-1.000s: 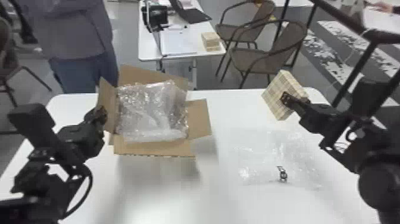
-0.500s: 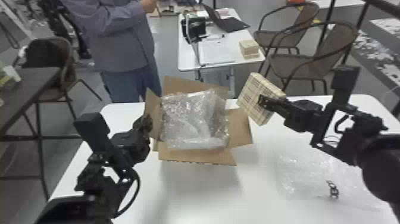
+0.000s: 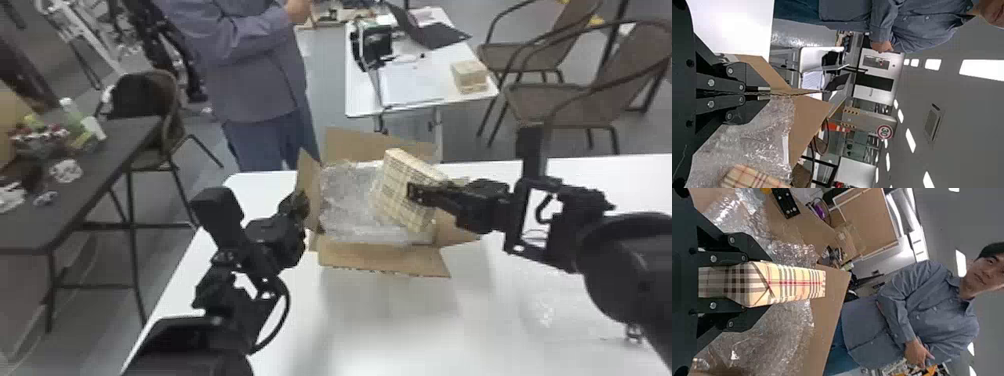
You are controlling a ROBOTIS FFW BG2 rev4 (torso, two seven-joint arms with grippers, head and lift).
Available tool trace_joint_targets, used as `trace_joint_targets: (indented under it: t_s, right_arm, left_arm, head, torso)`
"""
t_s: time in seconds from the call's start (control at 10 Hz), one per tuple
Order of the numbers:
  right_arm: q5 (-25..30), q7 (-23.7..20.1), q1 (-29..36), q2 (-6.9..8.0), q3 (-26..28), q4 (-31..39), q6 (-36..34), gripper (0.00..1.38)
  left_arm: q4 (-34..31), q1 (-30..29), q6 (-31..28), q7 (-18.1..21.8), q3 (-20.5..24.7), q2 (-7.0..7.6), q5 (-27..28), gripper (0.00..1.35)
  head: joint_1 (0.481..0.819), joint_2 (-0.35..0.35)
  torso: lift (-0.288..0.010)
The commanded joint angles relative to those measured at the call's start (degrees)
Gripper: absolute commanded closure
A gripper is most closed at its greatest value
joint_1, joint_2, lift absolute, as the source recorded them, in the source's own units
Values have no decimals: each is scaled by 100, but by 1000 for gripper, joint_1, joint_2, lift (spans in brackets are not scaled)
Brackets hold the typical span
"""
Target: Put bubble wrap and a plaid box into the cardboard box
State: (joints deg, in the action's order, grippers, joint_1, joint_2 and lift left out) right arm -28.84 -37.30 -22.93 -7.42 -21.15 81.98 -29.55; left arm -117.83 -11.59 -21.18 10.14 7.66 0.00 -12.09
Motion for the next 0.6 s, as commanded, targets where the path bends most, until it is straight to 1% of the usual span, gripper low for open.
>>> trace_joint_targets:
  t_s: [0.0, 0.1, 0.3, 0.4, 0.5]
  right_arm:
    - [27, -313, -414, 144, -434, -947, 564, 1044]
    - [36, -480, -589, 206, -574, -1387, 758, 1030]
    - [71, -497, -607, 223, -583, -1589, 828, 251]
    - [36, -497, -537, 206, -495, -1440, 863, 53]
    - [107, -497, -431, 188, -320, -1106, 828, 116]
  left_arm:
    - [32, 25, 0, 6, -37, -15, -13, 1220]
    - [50, 42, 0, 6, -54, -15, -22, 1220]
    - [50, 34, 9, 6, -37, -15, -31, 1220]
    - [50, 25, 18, -3, -28, -15, -39, 1220]
    - [50, 16, 18, 6, -28, -15, -39, 1220]
  head:
    - [647, 289]
    - [652, 305]
    - [659, 313]
    - [664, 311]
    - [664, 310]
  torso:
    - [-105]
    - [-105]
    - [-105]
    - [-105]
    - [-105]
